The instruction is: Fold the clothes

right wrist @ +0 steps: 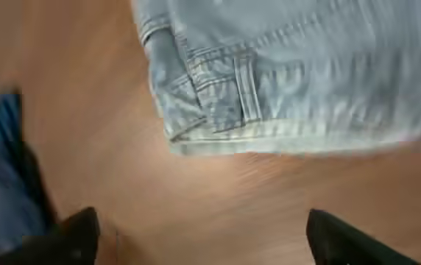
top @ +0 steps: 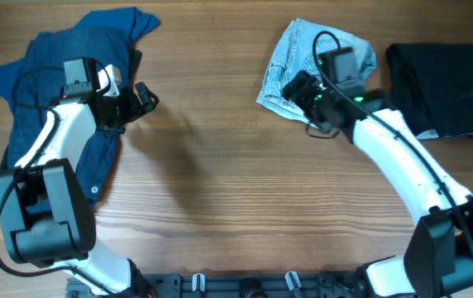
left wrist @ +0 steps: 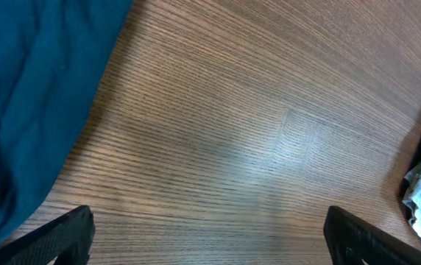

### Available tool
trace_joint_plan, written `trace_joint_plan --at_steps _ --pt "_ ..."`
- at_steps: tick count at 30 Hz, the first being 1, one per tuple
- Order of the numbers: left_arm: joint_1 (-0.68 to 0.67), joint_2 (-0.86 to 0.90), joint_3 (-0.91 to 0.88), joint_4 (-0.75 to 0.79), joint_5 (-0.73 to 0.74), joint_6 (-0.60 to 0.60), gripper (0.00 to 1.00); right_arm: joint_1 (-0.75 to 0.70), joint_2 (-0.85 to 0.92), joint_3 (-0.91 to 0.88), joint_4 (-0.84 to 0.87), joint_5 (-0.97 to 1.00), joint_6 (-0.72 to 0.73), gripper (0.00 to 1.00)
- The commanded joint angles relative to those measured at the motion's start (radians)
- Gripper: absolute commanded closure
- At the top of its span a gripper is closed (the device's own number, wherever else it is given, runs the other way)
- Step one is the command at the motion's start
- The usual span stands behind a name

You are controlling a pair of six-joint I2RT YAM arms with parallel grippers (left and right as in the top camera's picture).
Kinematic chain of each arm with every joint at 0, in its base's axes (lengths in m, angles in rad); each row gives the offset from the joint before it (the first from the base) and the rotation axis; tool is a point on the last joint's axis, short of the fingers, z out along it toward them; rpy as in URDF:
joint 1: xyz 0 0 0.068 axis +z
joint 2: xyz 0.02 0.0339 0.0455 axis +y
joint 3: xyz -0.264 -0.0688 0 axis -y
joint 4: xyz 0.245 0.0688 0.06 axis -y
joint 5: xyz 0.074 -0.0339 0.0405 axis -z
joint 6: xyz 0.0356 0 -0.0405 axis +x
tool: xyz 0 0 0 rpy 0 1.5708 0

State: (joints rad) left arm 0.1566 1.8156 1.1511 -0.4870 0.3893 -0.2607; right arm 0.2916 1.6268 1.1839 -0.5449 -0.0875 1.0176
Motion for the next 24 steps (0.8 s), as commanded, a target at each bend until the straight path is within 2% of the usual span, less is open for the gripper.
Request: trace_joint_plan --at_steps 1,6,11,18,24 --pt "0.004 -0.014 -0.006 0.003 -0.005 -0.009 0.00 0.061 0.042 -0.012 0.028 0.182 0.591 0.06" --pt "0.004 -0.014 -0.006 0.003 -0.005 -0.008 0.00 0.096 0.147 -0.012 0.045 0.190 0.715 0.06" --pt "0.005 -0.014 -0.006 0.003 -0.005 -0.008 0.00 0.103 0.235 -0.012 0.111 0.179 0.743 0.06" --pt "0.005 -0.014 -0.006 -0.002 -0.006 -0.004 0.00 0.103 0.285 -0.013 0.134 0.291 0.766 0.05" --pt "0.005 -0.014 -0.006 -0.002 -0.022 -0.004 0.00 0.103 0.379 -0.013 0.202 0.283 0.766 0.05"
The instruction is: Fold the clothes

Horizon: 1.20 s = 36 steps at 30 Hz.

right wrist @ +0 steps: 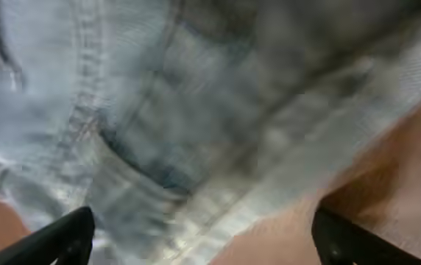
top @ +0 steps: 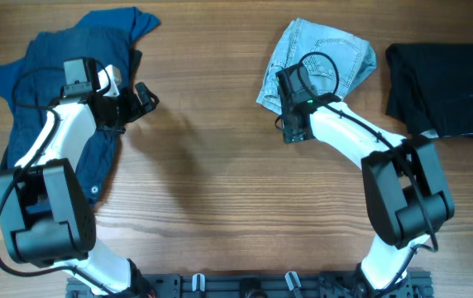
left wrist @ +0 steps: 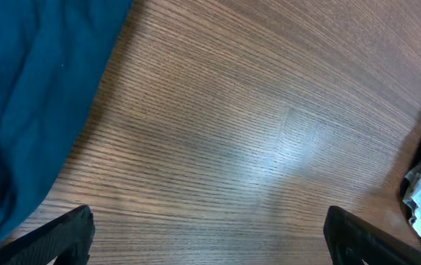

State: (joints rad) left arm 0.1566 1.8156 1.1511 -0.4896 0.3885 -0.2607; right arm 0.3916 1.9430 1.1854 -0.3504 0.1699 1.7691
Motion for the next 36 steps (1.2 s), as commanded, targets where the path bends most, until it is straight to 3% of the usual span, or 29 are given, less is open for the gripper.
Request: trace_joint_plan --at_steps 1,8,11,12,15,16,17,21,22,24,27,32,36 --pt "0.005 -0.014 -0.006 0.001 -0.027 -0.005 0.00 0.002 0.072 -0.014 0.021 0.039 0.014 0.05" --pt "0.005 -0.014 -0.006 0.002 -0.035 -0.005 0.00 -0.020 0.173 -0.014 0.166 0.159 0.014 0.02" --pt "0.005 -0.014 -0.006 0.003 -0.052 -0.005 0.00 -0.049 0.250 -0.014 0.253 0.143 0.013 0.27" --pt "0.005 -0.014 -0.006 0.003 -0.062 -0.005 0.00 -0.055 0.261 -0.014 0.265 0.135 0.011 0.45" --pt "0.005 -0.014 -0.006 0.010 -0.085 -0.005 0.00 -0.079 0.264 -0.014 0.274 0.093 -0.035 0.83" --pt "0.005 -0.014 -0.006 0.014 -0.086 -0.005 0.00 -0.086 0.263 -0.014 0.292 0.081 -0.093 0.92" --pt "0.005 -0.014 -0.006 0.023 -0.087 -0.005 0.00 -0.093 0.263 -0.014 0.315 0.061 -0.159 0.96" --pt "0.005 -0.014 -0.006 0.032 -0.087 -0.005 0.00 -0.147 0.224 -0.012 0.462 -0.204 -0.668 0.96" --pt "0.005 -0.014 -0.006 0.031 -0.087 -0.005 0.00 -0.161 0.206 -0.011 0.459 -0.266 -0.734 0.96" --pt "0.005 -0.014 -0.006 0.029 -0.087 -0.005 0.00 -0.204 0.149 -0.011 0.374 -0.399 -0.830 0.96" --pt "0.005 -0.014 -0.006 0.029 -0.087 -0.005 0.00 -0.279 0.042 -0.011 0.114 -0.523 -1.040 0.96" --pt "0.004 -0.014 -0.006 0.029 -0.086 -0.005 0.00 -0.315 -0.003 -0.013 -0.116 -0.517 -1.195 0.96" --pt "0.004 -0.014 -0.006 0.025 -0.086 -0.005 0.00 -0.315 -0.003 -0.015 -0.121 -0.516 -1.209 0.96"
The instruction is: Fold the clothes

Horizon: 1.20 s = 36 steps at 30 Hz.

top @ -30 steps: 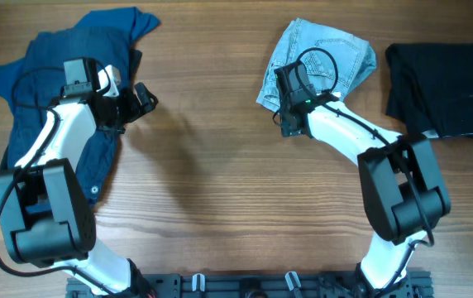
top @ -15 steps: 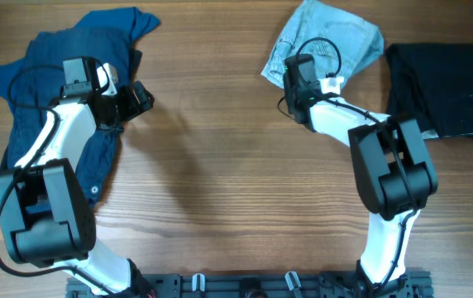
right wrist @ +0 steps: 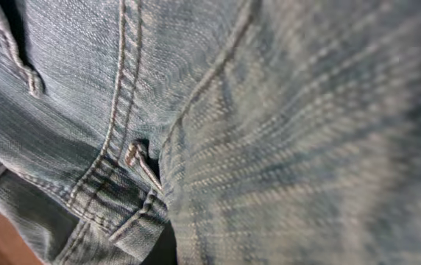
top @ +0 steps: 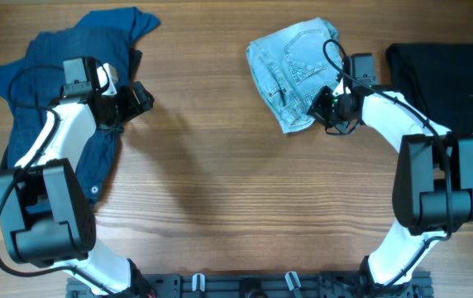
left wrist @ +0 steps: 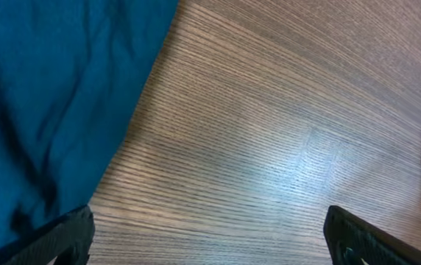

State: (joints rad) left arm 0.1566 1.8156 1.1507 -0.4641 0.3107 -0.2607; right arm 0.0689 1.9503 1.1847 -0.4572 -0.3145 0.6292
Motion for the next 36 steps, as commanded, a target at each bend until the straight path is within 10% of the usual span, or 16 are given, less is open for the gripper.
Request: trace_joint_plan --at_steps 1,4,9,17,26,29,31,36 --pt "0.004 -0.014 -0.006 -0.001 -0.008 -0.005 0.00 0.007 -0.010 -0.015 -0.015 -0.031 -0.070 0.96" --pt "0.004 -0.014 -0.006 0.000 -0.008 -0.005 0.00 0.007 -0.010 -0.014 -0.017 -0.031 -0.077 0.93" --pt "0.004 -0.014 -0.006 0.000 -0.008 -0.005 0.00 0.005 -0.010 -0.014 -0.027 -0.024 -0.077 0.56" --pt "0.004 -0.014 -0.006 -0.001 -0.008 -0.005 0.00 0.006 -0.009 -0.015 -0.013 0.160 -0.037 0.45" --pt "0.004 -0.014 -0.006 -0.001 -0.008 -0.006 0.00 0.045 0.117 -0.015 0.206 0.130 0.055 0.47" --pt "0.004 -0.014 -0.006 -0.001 -0.008 -0.006 0.00 0.046 0.179 -0.015 0.264 0.113 0.052 0.59" --pt "0.004 -0.014 -0.006 -0.001 -0.008 -0.006 0.00 0.040 0.220 -0.015 0.333 0.104 0.037 0.96" --pt "-0.012 -0.014 -0.006 -0.001 -0.009 -0.009 0.00 0.032 0.222 -0.013 0.472 0.016 -0.061 0.96"
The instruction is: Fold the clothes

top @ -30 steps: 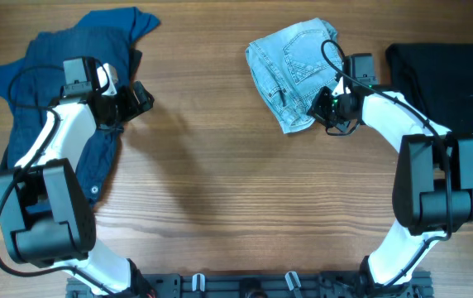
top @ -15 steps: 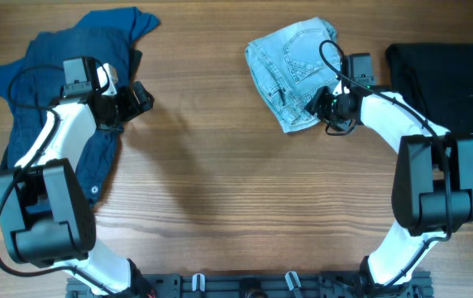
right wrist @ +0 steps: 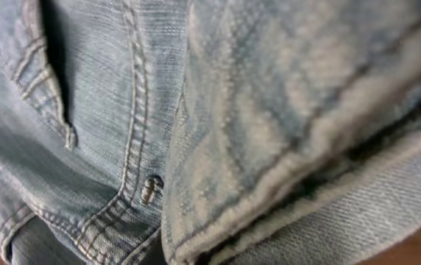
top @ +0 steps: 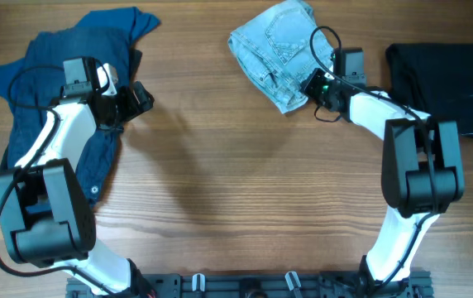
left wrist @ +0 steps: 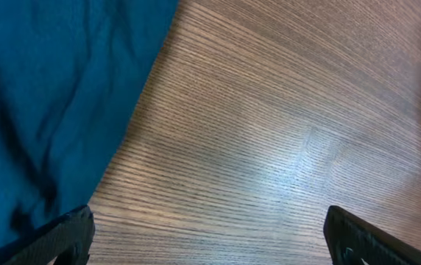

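Observation:
The light denim shorts (top: 274, 45) lie bunched at the table's far middle. My right gripper (top: 313, 85) is at their right edge, shut on a fold of the cloth. In the right wrist view the denim (right wrist: 107, 110) fills the frame and hides the fingers. A crumpled blue shirt (top: 50, 62) lies at the far left. My left gripper (top: 141, 97) hovers at its right edge, open, over bare wood (left wrist: 255, 147). Both of its fingertips (left wrist: 59, 239) show with nothing between them, and the shirt (left wrist: 41, 96) is at the left of that view.
A folded black garment (top: 443, 87) lies at the far right, just right of the right arm. The wooden table (top: 236, 190) stretches between the two arms. A sliver of denim shows at the right edge of the left wrist view.
The denim shorts have shifted further left and toward the far edge, with my right gripper still on their right edge. The left gripper and the blue shirt have not moved.
My right gripper was open at the shorts' near left corner, then right against their left edge. Later it was at their right side with cloth covering its camera and the shorts shifted left. Now they lie further left and back. The left gripper edged slightly toward the shirt.

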### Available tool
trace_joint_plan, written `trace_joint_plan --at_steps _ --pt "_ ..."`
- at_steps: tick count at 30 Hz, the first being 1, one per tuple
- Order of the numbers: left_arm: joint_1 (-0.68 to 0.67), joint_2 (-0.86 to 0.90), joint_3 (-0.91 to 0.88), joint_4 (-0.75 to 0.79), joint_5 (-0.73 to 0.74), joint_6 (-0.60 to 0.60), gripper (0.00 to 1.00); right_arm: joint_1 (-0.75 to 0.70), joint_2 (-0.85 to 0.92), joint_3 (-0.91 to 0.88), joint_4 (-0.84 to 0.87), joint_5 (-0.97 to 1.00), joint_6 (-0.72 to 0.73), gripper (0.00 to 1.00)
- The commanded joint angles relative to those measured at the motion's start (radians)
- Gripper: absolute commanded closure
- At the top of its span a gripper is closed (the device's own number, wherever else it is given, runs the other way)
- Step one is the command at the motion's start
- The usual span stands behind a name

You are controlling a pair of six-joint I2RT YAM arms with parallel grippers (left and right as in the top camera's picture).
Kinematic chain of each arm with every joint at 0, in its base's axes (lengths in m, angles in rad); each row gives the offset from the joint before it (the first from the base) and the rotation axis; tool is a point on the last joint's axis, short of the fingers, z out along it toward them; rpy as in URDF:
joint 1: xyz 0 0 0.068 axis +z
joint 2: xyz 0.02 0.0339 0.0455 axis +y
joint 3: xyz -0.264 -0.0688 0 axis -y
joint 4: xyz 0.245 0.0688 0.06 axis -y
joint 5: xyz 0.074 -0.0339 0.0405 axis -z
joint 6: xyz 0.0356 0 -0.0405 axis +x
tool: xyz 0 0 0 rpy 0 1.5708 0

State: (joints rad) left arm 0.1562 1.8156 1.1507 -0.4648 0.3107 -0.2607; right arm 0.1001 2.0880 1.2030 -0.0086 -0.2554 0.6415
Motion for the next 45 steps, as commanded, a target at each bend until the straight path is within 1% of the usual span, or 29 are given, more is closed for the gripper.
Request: trace_joint_plan --at_steps 1,5,7,9,14,19,21,23,25,26,28,34,35,36,37,40,45 --pt "-0.016 -0.014 -0.006 0.000 -0.009 -0.009 0.00 -0.005 0.077 -0.029 0.028 -0.065 -0.078 0.96" --pt "-0.027 -0.014 -0.006 0.000 -0.009 -0.009 0.00 -0.044 -0.012 -0.029 -0.001 -0.162 -0.101 0.96" --pt "-0.031 -0.014 -0.006 0.000 -0.009 -0.009 0.00 -0.064 -0.092 -0.029 -0.031 -0.219 -0.118 0.96" --pt "-0.033 -0.014 -0.006 -0.001 -0.008 -0.009 0.00 -0.084 -0.211 -0.029 -0.079 -0.263 -0.118 0.96" --pt "-0.037 -0.014 -0.006 -0.002 -0.008 -0.009 0.00 -0.115 -0.425 -0.029 -0.159 -0.269 -0.082 0.96" --pt "-0.037 -0.014 -0.006 -0.004 -0.008 -0.009 0.00 -0.155 -0.555 -0.029 -0.170 -0.270 -0.043 0.96" --pt "-0.037 -0.014 -0.006 -0.005 -0.008 -0.009 0.00 -0.185 -0.581 -0.029 -0.159 -0.298 -0.037 0.96" --pt "-0.037 -0.014 -0.006 -0.005 -0.008 -0.009 0.00 -0.236 -0.600 -0.029 -0.120 -0.377 -0.040 0.96" --pt "-0.037 -0.014 -0.006 -0.004 -0.008 -0.009 0.00 -0.292 -0.605 -0.029 -0.042 -0.496 -0.050 0.96" --pt "-0.037 -0.014 -0.006 -0.004 -0.008 -0.009 0.00 -0.332 -0.605 -0.029 0.029 -0.592 -0.059 0.96" --pt "-0.037 -0.014 -0.006 -0.004 -0.008 -0.009 0.00 -0.399 -0.605 -0.021 0.111 -0.689 -0.056 0.96" --pt "-0.037 -0.014 -0.006 -0.004 -0.009 -0.009 0.00 -0.583 -0.605 0.033 0.138 -0.816 -0.078 0.96" --pt "-0.037 -0.014 -0.006 -0.004 -0.009 -0.009 0.00 -0.631 -0.605 0.037 0.154 -0.856 -0.091 0.96" --pt "-0.037 -0.014 -0.006 -0.004 -0.009 -0.009 0.00 -0.724 -0.605 0.037 0.166 -0.928 -0.119 0.96" --pt "-0.037 -0.014 -0.006 -0.004 -0.008 -0.009 0.00 -0.766 -0.605 0.037 0.166 -0.952 -0.136 0.96" --pt "-0.037 -0.014 -0.006 -0.004 -0.009 -0.009 0.00 -0.827 -0.605 0.037 0.168 -0.977 -0.170 0.96" --pt "-0.037 -0.014 -0.006 -0.005 -0.008 -0.009 0.00 -0.887 -0.605 0.037 0.174 -0.976 -0.198 0.96"
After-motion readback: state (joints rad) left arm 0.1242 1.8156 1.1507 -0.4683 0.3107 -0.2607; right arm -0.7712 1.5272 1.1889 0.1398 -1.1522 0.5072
